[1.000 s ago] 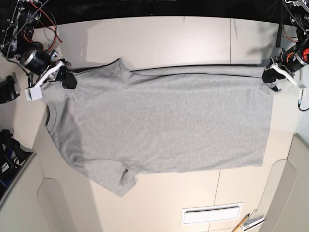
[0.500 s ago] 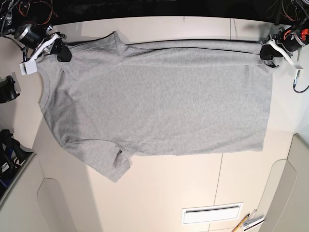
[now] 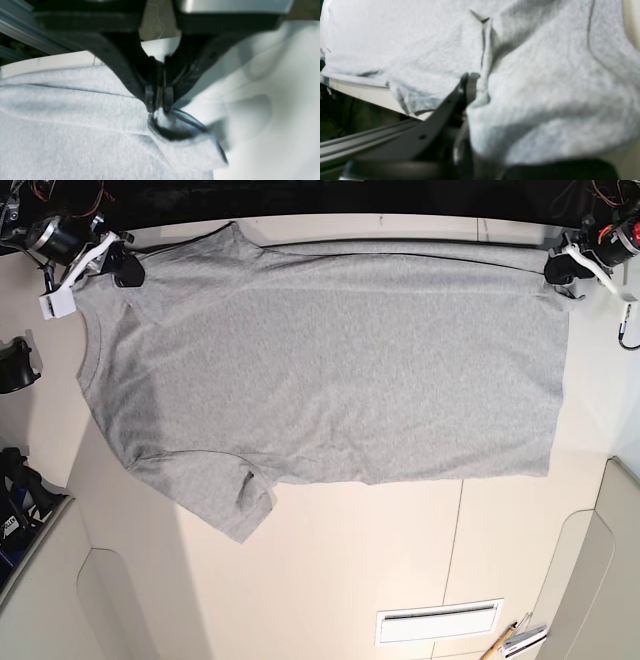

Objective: Fold the T-shirt properly
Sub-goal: 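Drag the lifted edge across the shirt toward the hem with both grippers, then lower both grippers onto the hem corners of the shirt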

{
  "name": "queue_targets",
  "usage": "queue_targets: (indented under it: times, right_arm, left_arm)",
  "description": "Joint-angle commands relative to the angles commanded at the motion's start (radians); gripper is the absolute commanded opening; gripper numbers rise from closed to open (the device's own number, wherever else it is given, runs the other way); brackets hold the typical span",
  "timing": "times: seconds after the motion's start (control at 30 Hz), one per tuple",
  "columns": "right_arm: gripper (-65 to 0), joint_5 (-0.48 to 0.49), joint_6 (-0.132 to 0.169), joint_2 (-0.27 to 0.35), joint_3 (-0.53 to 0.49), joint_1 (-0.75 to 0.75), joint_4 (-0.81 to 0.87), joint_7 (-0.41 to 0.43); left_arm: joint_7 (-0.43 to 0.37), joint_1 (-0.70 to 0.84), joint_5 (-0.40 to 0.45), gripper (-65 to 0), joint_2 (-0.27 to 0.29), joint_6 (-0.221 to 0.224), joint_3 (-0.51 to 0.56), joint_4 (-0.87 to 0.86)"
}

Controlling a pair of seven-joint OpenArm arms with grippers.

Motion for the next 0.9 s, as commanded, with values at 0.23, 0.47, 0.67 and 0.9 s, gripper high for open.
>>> queue_targets:
  times: [0.23, 0.47, 0.67, 0.9]
  right_arm:
    - [-37.6, 0.000, -0.003, 0.000, 0.053, 0.009, 0.000, 0.003]
    - [-37.6, 0.024, -0.003, 0.003, 0.217, 0.102, 0.000, 0.005]
    - [-37.6, -0.014, -0.004, 0.004, 0.223, 0.200, 0.000, 0.043]
    - [-37.6, -0.124, -0.015, 0.010, 0.220, 0.373, -0.016, 0.151]
  left_arm:
    - [0.077, 0.000, -0.056, -43.1, 0.000, 0.000, 0.000, 0.000]
    - [0.100, 0.000, -0.153, -42.1, -0.006, 0.000, -0.098, 0.000]
    - [0.101, -0.003, -0.179, -42.1, -0.036, 0.000, -0.212, 0.000]
    - [0.028, -0.055, -0.178, -29.2, -0.078, 0.000, -0.216, 0.000]
